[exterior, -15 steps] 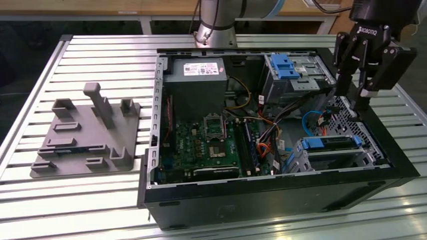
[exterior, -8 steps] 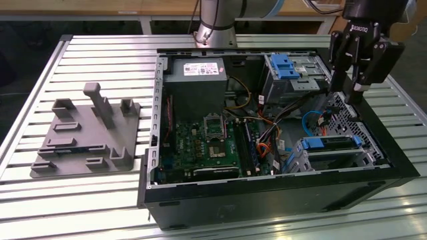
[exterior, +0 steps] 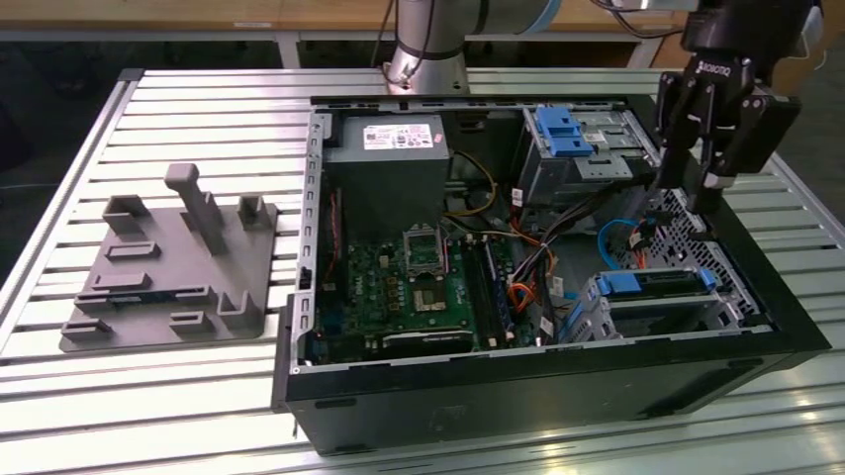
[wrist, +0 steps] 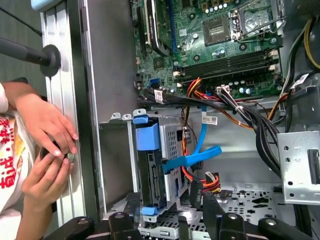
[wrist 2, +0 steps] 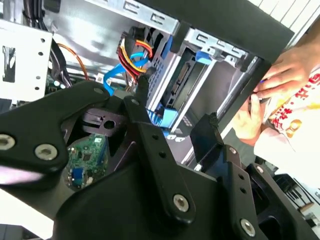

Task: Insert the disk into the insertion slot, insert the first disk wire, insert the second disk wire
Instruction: 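Insert the first disk wire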

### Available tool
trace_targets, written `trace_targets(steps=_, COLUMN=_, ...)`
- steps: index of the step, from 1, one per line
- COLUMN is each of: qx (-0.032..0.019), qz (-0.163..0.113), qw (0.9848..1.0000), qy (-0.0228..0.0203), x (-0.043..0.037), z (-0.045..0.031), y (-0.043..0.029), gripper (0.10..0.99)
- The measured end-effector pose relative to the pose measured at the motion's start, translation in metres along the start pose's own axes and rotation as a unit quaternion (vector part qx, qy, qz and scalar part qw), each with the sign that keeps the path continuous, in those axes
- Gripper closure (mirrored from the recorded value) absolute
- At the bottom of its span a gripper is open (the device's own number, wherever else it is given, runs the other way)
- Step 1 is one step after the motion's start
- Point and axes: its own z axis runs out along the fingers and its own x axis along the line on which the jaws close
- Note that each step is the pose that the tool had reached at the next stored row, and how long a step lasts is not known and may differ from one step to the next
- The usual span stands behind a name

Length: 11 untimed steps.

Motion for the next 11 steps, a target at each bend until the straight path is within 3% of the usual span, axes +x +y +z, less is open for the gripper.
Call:
trace_targets(steps=2, qx=0.0006, qz=0.000, qw=1.0000, qy=0.0043, x=-0.0054, z=-0.0004, y=0.0007, gripper=0.486)
trace_targets(steps=5, qx=0.0010, qz=0.000, qw=1.0000, qy=0.0081, x=-0.0123, z=0.0015, y=0.0015, gripper=0.624)
trace_targets(steps=11, qx=0.0004, qz=0.002, qw=1.0000, qy=0.0082, x=-0.0171, z=0.0099, y=0.0017, gripper=0.624)
